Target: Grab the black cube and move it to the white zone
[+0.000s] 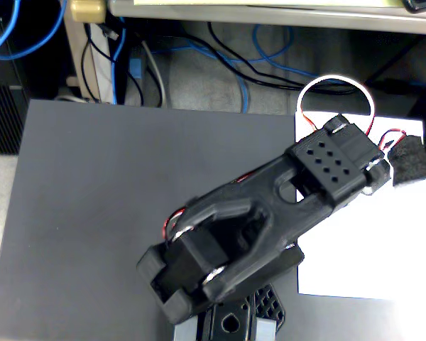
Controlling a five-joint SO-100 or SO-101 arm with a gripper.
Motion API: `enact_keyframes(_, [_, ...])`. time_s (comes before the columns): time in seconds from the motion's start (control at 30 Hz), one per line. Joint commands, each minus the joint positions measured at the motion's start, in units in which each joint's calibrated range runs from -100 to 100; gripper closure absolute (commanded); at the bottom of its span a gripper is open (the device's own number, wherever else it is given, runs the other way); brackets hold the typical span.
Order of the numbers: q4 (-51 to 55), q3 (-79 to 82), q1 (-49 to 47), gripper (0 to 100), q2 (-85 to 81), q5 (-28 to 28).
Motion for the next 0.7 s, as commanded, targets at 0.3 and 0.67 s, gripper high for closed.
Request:
enact_keyframes(0.3, [-0.1, -22.7, -0.2, 99, 35.9, -3.5])
enact_keyframes(0.67, [0.6, -22.7, -0.3, 76, 35.8, -3.0])
